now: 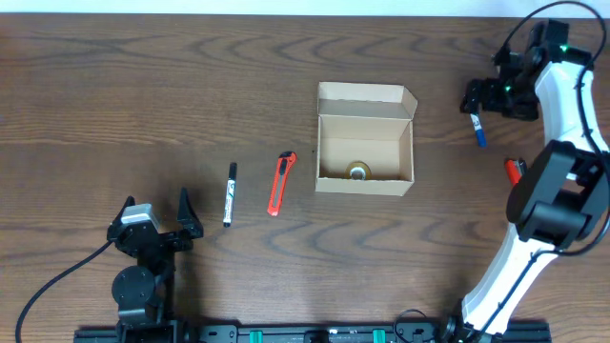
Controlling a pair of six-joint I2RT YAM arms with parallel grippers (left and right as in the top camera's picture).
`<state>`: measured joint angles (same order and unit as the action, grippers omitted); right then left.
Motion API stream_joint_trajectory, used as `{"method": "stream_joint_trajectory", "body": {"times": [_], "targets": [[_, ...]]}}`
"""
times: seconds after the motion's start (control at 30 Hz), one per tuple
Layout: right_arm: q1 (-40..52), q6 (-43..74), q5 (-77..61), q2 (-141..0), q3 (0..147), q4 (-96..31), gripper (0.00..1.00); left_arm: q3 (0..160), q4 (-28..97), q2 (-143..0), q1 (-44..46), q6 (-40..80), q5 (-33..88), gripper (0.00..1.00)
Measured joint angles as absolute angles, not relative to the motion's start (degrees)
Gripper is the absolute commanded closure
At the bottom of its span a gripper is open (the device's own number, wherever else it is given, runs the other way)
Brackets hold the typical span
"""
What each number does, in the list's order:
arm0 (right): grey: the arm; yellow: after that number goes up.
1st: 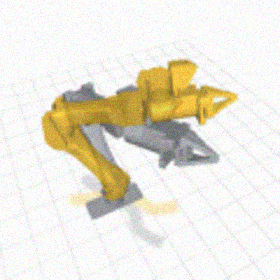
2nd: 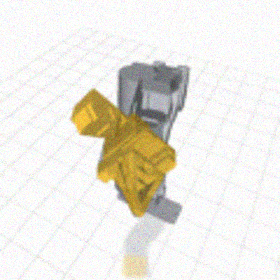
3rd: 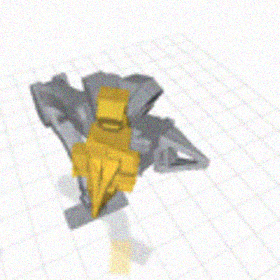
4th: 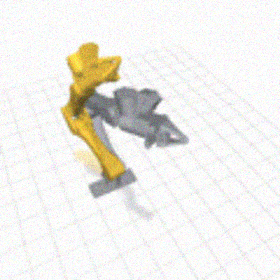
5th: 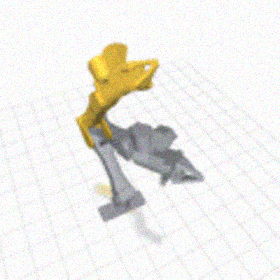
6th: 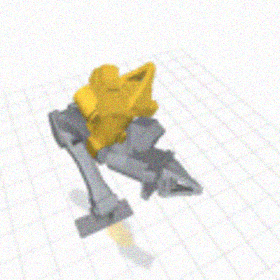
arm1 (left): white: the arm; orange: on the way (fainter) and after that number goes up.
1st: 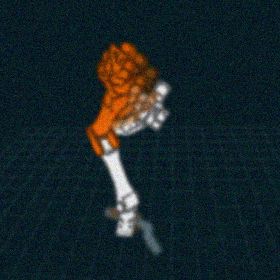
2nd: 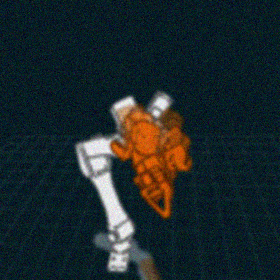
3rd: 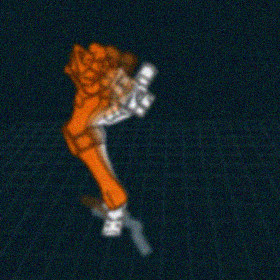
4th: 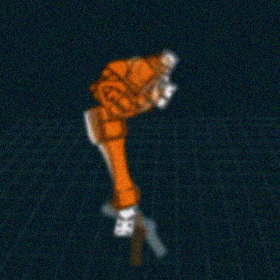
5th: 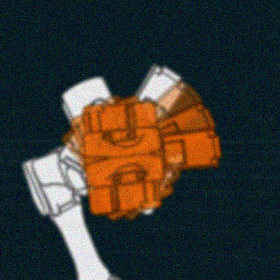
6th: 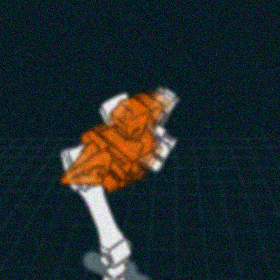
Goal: Pack container
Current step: 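Lower the right gripper and grasp the whiteboard marker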
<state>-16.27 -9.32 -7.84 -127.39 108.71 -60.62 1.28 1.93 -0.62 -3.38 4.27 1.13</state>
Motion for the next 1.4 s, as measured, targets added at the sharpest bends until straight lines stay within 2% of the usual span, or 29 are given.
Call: {"method": "stream_joint_trajectory", "body": {"times": [0.53, 1.4], "targets": [[-16.3, -9.5, -8.6, -131.8, 108.7, -58.8, 0.04, 1.3, 1.9, -0.6, -3.4, 4.3, 1.1, 0.05], [-16.3, -9.5, -8.6, -133.3, 108.7, -57.8, 0.01, 1.3, 1.9, -0.6, -3.4, 4.3, 1.1, 0.05]]}}
